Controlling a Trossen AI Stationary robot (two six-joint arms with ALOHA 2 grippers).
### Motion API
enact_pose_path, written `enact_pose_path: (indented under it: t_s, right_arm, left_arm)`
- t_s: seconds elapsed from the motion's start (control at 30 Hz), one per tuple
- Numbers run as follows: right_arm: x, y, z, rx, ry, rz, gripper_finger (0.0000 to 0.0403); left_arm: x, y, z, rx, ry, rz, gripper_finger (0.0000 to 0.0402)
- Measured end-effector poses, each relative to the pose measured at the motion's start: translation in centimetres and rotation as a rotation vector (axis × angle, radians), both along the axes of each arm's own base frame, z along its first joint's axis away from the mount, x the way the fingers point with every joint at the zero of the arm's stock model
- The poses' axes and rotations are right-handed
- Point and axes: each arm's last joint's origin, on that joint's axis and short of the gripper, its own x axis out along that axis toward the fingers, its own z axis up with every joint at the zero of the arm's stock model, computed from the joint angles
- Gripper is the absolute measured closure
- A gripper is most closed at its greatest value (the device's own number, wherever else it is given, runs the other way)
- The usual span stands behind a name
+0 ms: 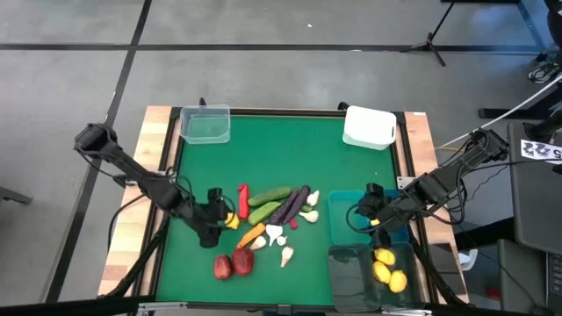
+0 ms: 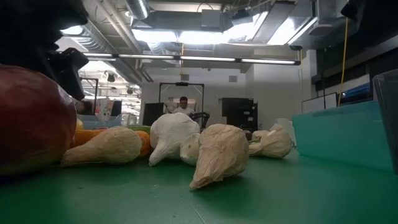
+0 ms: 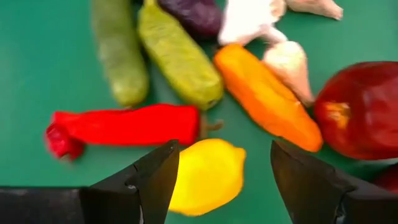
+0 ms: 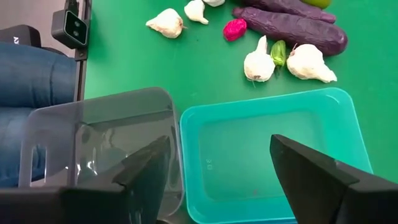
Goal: Sort produce into baskets
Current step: Put the lemon into the right black bin
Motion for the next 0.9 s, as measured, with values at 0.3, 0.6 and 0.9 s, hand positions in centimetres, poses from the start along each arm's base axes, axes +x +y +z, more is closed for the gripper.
enact_pose_path:
  t_s: [0.3,0.6,0.9]
  right_arm:
    - [0.0,0.0,0.0,-0.013,-0.01,-0.011,0.0127]
    - [0.3,0.2,0.3,0.011,-0.051,-0.015,0.0127]
    - [0.4,0.1,0.3,0.013,-0.055,-0.032,0.0127]
  left_arm:
    - [0.3,-0.4,-0.9,0.142,0.026,-0.118,0.0155]
    - [0.9,0.7,-1.0,0.212,0.062,-0.221,0.0155]
    - [1.5,2.2,-1.2,0.16,0.123,-0.301,0.0155]
